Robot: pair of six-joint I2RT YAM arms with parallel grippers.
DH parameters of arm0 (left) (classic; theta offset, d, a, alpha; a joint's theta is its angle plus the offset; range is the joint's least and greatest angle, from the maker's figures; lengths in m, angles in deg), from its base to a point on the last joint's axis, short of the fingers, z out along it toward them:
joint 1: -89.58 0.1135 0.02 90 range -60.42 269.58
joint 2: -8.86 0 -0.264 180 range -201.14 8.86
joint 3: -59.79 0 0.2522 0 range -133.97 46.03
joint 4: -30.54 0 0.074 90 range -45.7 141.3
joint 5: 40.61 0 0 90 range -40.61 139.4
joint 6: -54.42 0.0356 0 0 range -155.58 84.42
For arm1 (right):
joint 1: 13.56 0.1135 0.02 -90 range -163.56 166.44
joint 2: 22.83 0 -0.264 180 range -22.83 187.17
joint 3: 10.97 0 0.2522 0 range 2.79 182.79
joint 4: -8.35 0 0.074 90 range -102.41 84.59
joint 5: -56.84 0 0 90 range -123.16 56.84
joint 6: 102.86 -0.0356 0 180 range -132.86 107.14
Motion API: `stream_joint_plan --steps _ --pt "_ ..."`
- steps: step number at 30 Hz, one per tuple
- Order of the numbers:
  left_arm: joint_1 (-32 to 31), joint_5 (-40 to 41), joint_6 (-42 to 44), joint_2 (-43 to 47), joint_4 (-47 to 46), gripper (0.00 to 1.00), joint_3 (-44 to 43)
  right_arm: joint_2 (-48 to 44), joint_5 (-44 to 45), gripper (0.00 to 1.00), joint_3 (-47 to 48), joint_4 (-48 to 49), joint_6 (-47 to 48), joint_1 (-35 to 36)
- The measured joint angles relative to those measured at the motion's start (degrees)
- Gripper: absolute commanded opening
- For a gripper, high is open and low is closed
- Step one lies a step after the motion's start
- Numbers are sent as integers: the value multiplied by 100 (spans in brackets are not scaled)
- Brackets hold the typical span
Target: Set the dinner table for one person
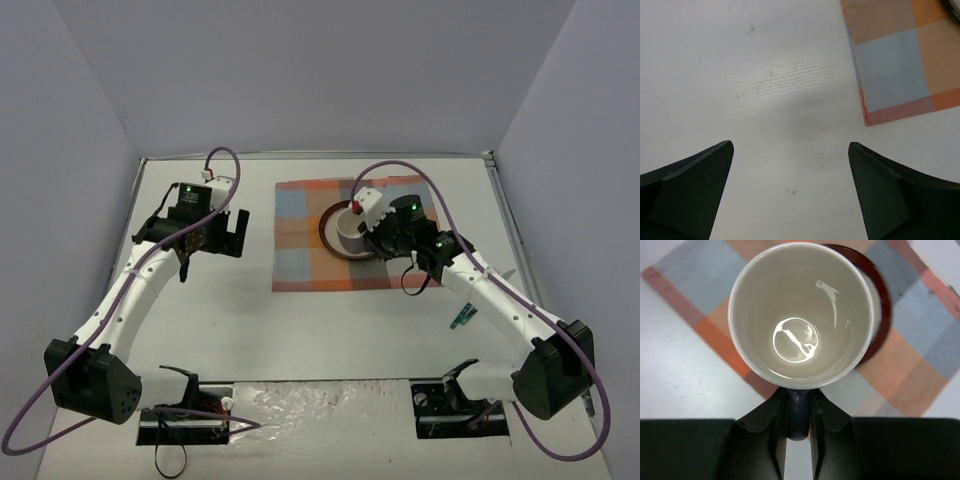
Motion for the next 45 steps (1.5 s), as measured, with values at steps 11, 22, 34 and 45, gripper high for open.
stream_joint_plan --steps 11,22,34,45 --pt "370 461 -272 109 -664 97 681 1341 -656 0 1402 78 401 -2220" --pt "400 1163 -320 288 -770 97 841 3064 -1303 0 2676 182 1007 -3312" --pt "400 1427 -365 203 -773 97 841 4277 -1382 0 3361 186 1314 -3505" --pt "400 1440 -366 10 -772 97 841 4532 -1426 0 3528 422 1313 -3510"
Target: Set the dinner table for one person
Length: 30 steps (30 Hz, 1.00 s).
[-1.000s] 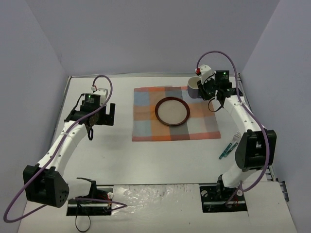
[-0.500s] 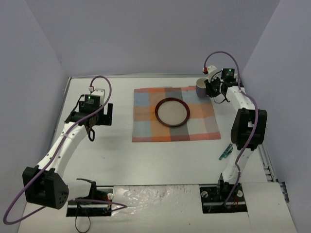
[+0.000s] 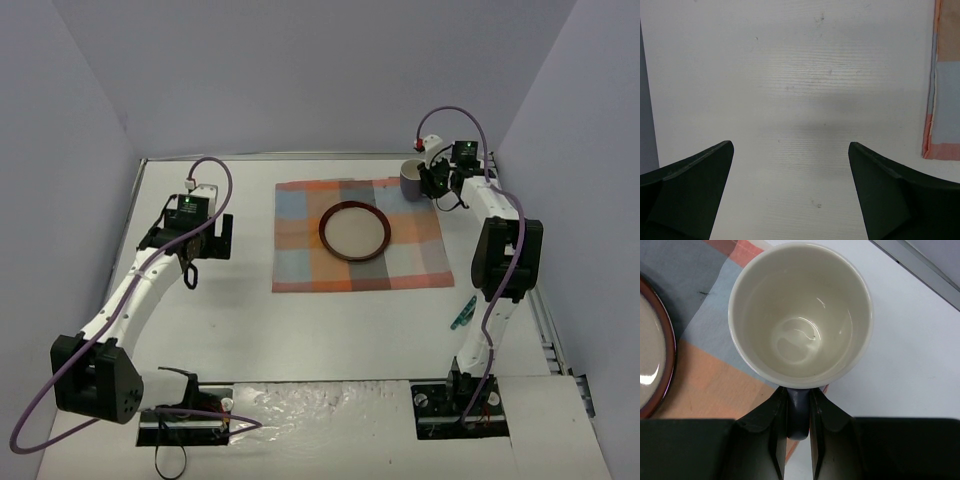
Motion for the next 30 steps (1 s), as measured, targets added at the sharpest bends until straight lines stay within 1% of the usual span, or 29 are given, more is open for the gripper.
stream_joint_plan --steps 14,16,19,26,28,30 --pt "0 35 -2 -50 1 97 0 271 -113 0 42 226 -4 -2" --pt "0 35 -2 -50 0 97 0 316 -116 2 42 235 -4 -2" --pt "0 35 -2 -50 1 97 0 360 -125 13 41 267 -3 -6" --pt "0 31 -2 -54 1 97 0 366 -158 54 -149 567 -7 -74" --pt "0 31 -2 -58 1 97 0 349 -163 69 -246 647 -46 -106" --pt "0 31 -2 -59 1 97 0 283 -157 80 -364 690 -126 -117"
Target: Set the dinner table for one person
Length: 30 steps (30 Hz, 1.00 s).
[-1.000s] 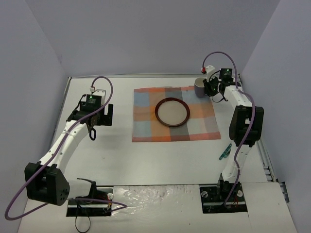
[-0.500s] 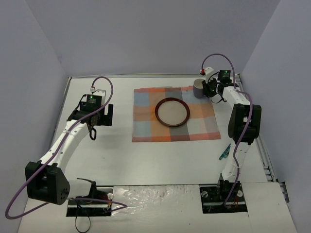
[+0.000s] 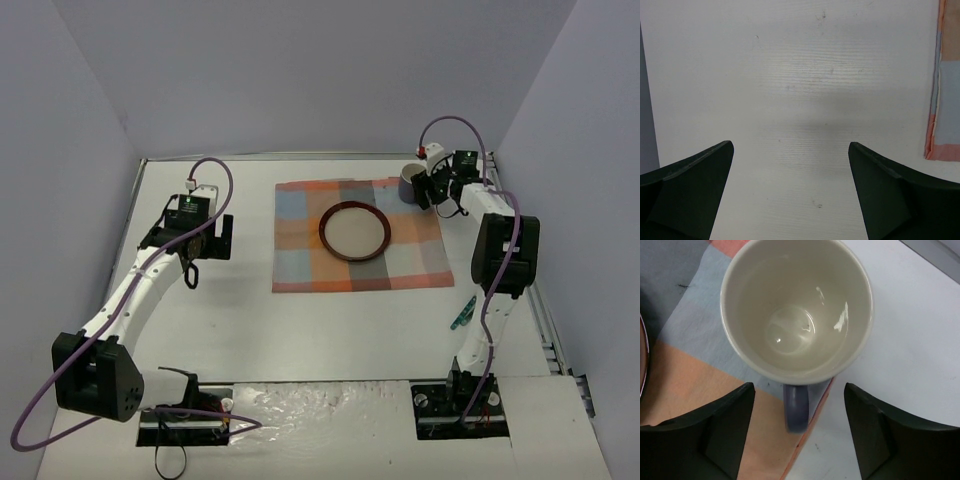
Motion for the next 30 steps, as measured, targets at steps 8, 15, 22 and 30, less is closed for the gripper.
stream_joint_plan --steps 8,15,22,30 --pt "0 -24 -20 0 13 97 0 -1363 686 96 -721 140 -944 -6" --pt "0 -39 -93 14 43 97 -2 -3479 2563 96 -1825 398 -2917 -47" --pt "0 -84 -221 167 76 97 -2 -4788 3566 93 -3768 -67 -4644 -247" --pt "0 -192 -321 408 88 97 0 -4963 3619 88 -4977 -747 -5562 -552"
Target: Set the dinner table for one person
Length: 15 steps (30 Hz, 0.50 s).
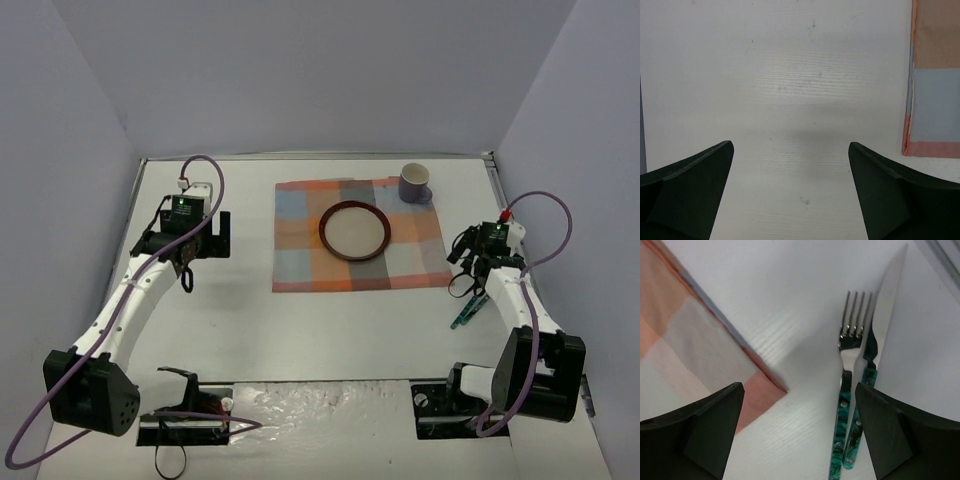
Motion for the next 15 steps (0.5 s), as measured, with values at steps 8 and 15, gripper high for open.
stream_joint_plan --steps 8,15 --pt "0 2 -19 64 -2 97 0 -9 1 82 -428 -120 -341 -278" --pt "0 61 -39 56 -26 97 0 213 1 75 -453 -110 -470 -552"
